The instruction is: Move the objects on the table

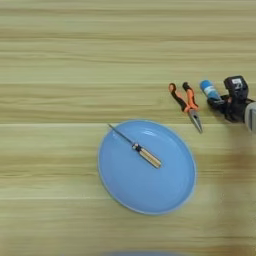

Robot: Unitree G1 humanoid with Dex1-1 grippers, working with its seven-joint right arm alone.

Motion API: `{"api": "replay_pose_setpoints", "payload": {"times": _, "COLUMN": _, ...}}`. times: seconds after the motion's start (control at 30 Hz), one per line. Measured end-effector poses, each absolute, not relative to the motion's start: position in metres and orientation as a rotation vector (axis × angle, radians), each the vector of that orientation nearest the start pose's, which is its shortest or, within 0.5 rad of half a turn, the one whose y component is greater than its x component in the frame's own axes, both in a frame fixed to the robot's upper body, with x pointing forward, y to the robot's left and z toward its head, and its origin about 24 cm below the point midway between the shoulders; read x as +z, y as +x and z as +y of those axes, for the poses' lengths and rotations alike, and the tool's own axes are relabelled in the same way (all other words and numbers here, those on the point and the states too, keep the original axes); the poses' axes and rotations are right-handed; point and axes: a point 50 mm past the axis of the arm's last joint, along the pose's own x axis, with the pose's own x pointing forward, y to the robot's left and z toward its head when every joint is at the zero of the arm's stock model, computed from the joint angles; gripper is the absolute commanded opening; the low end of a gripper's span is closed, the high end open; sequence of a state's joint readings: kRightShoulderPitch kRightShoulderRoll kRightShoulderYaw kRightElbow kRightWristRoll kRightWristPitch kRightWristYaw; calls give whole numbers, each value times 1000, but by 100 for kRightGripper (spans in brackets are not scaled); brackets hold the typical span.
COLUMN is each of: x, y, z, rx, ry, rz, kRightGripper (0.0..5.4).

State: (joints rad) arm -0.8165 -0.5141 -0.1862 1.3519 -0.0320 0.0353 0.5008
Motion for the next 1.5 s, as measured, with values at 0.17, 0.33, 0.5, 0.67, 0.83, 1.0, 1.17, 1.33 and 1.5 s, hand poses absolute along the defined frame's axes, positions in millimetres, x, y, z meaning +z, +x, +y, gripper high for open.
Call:
{"api": "replay_pose_setpoints", "payload": {"times": 0.17, "x": 43, "y": 344, "z": -289, "rx": 136, "ry": -109, "rz": 514, "kRightGripper": 140}}
{"api": "replay_pose_setpoints", "payload": {"times": 0.33, "x": 58, "y": 353, "z": -282, "rx": 204, "ry": -118, "rz": 435, "kRightGripper": 140}}
{"api": "replay_pose_setpoints", "payload": {"times": 0.5, "x": 77, "y": 363, "z": -269, "rx": 321, "ry": -140, "rz": 333, "kRightGripper": 140}}
{"api": "replay_pose_setpoints", "payload": {"times": 0.67, "x": 99, "y": 367, "z": -253, "rx": 474, "ry": -160, "rz": 210, "kRightGripper": 140}}
{"api": "replay_pose_setpoints", "payload": {"times": 0.83, "x": 103, "y": 359, "z": -239, "rx": 596, "ry": -196, "rz": 163, "kRightGripper": 140}}
{"api": "replay_pose_setpoints", "payload": {"times": 1.0, "x": 106, "y": 347, "z": -226, "rx": 713, "ry": -245, "rz": 124, "kRightGripper": 140}}
{"api": "replay_pose_setpoints", "payload": {"times": 1.17, "x": 101, "y": 335, "z": -216, "rx": 818, "ry": -266, "rz": 126, "kRightGripper": 140}}
{"api": "replay_pose_setpoints", "payload": {"times": 1.33, "x": 94, "y": 323, "z": -209, "rx": 922, "ry": -286, "rz": 146, "kRightGripper": 140}}
{"api": "replay_pose_setpoints", "payload": {"times": 1.5, "x": 87, "y": 313, "z": -205, "rx": 1006, "ry": -300, "rz": 176, "kRightGripper": 140}}
